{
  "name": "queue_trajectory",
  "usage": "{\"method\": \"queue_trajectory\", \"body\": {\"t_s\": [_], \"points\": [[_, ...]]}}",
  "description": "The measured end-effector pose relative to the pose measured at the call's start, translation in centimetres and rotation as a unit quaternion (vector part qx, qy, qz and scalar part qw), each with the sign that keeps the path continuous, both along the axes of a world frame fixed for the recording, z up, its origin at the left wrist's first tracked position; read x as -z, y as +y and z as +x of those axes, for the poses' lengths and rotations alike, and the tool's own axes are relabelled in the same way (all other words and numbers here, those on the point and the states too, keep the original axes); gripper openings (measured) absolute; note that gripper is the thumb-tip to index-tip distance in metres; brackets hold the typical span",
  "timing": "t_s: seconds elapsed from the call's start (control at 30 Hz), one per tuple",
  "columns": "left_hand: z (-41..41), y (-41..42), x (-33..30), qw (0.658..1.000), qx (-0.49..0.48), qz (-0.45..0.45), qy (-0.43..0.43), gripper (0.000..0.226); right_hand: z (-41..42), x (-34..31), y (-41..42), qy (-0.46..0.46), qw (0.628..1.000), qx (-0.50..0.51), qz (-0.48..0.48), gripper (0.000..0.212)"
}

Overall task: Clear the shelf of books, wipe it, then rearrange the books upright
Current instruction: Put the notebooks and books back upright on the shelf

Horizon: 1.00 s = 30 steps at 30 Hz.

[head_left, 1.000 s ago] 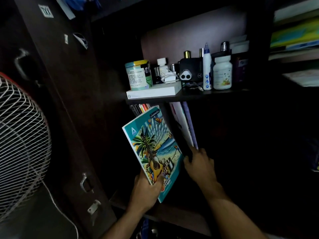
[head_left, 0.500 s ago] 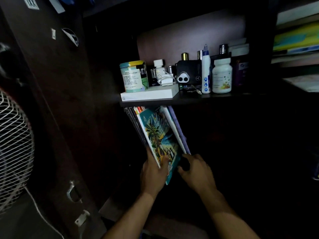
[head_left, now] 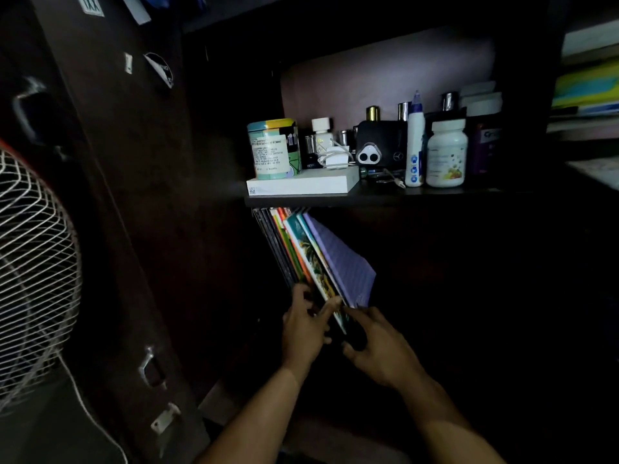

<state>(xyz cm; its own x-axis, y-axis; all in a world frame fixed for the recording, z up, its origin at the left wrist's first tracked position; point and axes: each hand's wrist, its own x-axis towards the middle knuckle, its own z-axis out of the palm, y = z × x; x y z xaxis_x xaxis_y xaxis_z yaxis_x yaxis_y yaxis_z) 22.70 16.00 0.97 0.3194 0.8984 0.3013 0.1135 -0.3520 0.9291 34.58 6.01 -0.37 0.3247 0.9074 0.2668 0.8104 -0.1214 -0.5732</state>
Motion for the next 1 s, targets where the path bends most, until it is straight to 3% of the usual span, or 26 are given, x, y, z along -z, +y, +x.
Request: {"method": "queue_trajectory", "body": {"t_s": [0.2,0.33,0.4,0.53,0.77,0.9,1.0], "points": [[1.3,0.7,0.1,0.997,-0.071,-0.003,0.023,0.046,0.1,0.5,0.3,-0.004,0.999,0.049,0.012,0.056],[1.1,0.2,0.4,0.991,-0.05,0.123,-0.023,0.015,0.3,0.6,0.8,-0.038,0.996,0.078,-0.017,0.063],[1.4,0.3,0.7,0.977,-0.038,0.205,0.03,0.029,0.3,0.6,0.8,-0.057,0.996,0.062,-0.039,0.07],[1.8,0.6,0.7,0.979,-0.038,0.195,0.038,0.051,0.3,0.5,0.8,-0.072,0.994,0.053,-0.064,0.071],[1.0,-1.2,0.0,0.97,-0.034,0.234,0.058,0.049,-0.4,0.0,-1.0,-0.039,0.997,0.054,-0.035,0.063],[0.4,-4.3,0.7,0.96,0.106,0.199,0.169,0.045,-2.3,-0.8,-6.2,-0.023,0.996,0.069,-0.048,0.057],[0.3,-8.8,1.9,0.918,0.236,0.168,0.27,0.048,-3.8,-0.5,-11.3,-0.049,0.992,0.098,-0.07,0.061]]}}
